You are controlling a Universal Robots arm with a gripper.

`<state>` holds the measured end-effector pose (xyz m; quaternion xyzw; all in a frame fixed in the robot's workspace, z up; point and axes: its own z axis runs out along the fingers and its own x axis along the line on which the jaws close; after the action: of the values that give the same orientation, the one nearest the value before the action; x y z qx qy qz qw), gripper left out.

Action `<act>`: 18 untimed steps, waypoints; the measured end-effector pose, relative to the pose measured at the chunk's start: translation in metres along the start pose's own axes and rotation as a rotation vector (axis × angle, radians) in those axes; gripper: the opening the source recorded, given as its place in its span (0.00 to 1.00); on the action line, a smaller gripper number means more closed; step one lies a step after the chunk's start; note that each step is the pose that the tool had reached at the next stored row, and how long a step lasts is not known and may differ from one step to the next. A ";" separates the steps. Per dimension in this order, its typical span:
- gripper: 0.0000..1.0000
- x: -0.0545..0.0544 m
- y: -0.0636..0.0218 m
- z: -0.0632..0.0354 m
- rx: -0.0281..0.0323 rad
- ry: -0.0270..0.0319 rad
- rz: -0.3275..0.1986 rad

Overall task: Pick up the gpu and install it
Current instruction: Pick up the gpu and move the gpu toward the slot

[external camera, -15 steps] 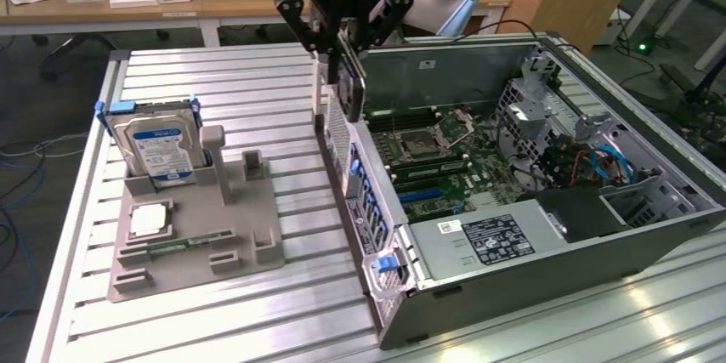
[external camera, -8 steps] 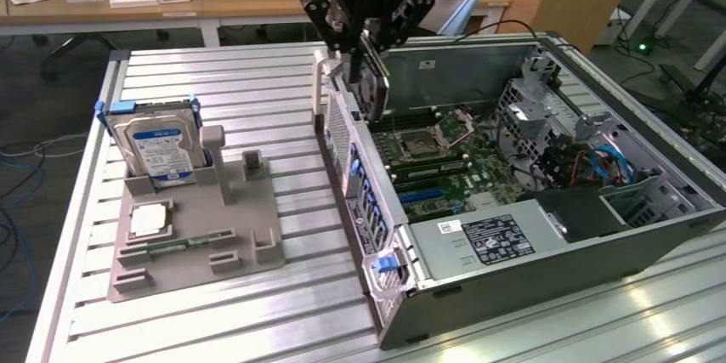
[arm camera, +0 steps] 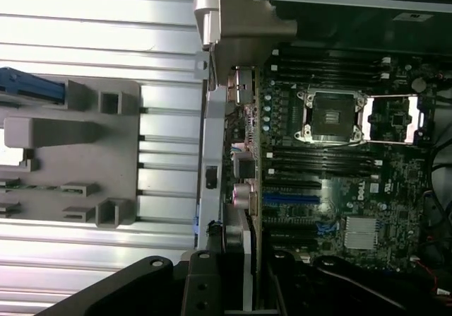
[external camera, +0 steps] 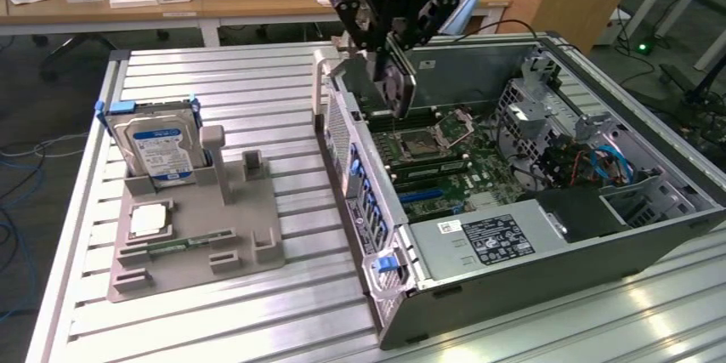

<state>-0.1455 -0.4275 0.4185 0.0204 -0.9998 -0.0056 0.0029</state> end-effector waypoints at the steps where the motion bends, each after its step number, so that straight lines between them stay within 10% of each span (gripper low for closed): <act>1: 0.28 -0.004 -0.0002 0.0000 -0.0001 0.0000 0.000; 18: 0.28 -0.069 -0.0028 0.0007 0.0000 0.0000 0.000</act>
<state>-0.0768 -0.4275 0.4174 0.0204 -0.9998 -0.0056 0.0029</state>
